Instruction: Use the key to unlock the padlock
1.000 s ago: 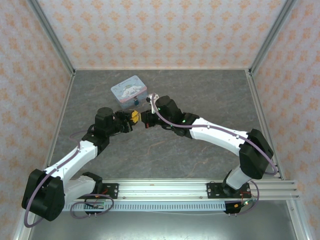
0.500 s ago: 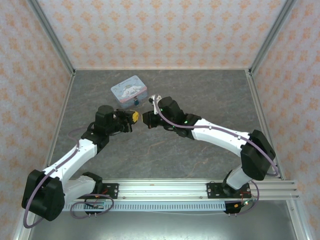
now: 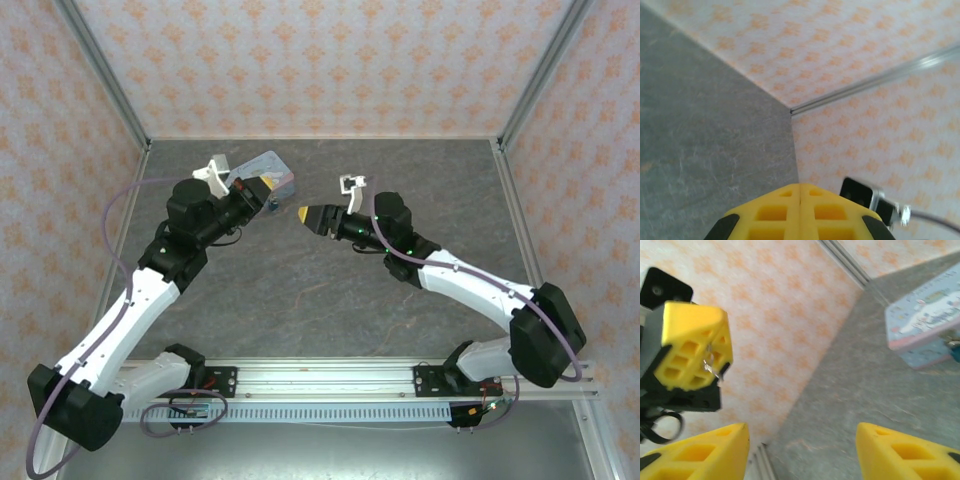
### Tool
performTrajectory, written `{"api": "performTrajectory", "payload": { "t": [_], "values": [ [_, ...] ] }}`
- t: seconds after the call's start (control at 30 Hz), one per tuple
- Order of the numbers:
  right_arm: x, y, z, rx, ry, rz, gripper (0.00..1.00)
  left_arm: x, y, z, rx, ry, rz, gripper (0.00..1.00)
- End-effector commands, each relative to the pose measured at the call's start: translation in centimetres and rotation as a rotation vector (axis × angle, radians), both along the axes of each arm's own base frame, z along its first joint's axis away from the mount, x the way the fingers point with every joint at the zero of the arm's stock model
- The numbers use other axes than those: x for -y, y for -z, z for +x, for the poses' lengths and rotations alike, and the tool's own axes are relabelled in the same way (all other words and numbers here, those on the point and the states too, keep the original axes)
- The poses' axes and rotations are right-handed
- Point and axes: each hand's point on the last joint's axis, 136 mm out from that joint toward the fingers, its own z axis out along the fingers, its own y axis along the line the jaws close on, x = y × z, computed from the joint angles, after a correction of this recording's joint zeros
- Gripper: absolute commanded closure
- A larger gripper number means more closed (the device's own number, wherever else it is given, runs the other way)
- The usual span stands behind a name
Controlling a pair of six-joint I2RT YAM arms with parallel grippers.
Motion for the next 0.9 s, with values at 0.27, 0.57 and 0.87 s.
{"api": "performTrajectory", "payload": {
  "t": [0.27, 0.57, 0.87],
  "values": [
    [-1.0, -9.7, -2.9, 0.159, -0.193, 0.310, 0.40, 4.4, -6.5, -2.3, 0.404, 0.181, 0.139, 1.00],
    [-1.1, -9.5, -2.7, 0.140, -0.197, 0.332, 0.50, 4.5, -6.4, -1.8, 0.386, 0.163, 0.085, 1.00],
    [-1.3, -10.5, -2.4, 0.149, -0.194, 0.359, 0.58, 4.5, -6.0, -1.7, 0.376, 0.165, 0.088, 1.00]
  ]
}}
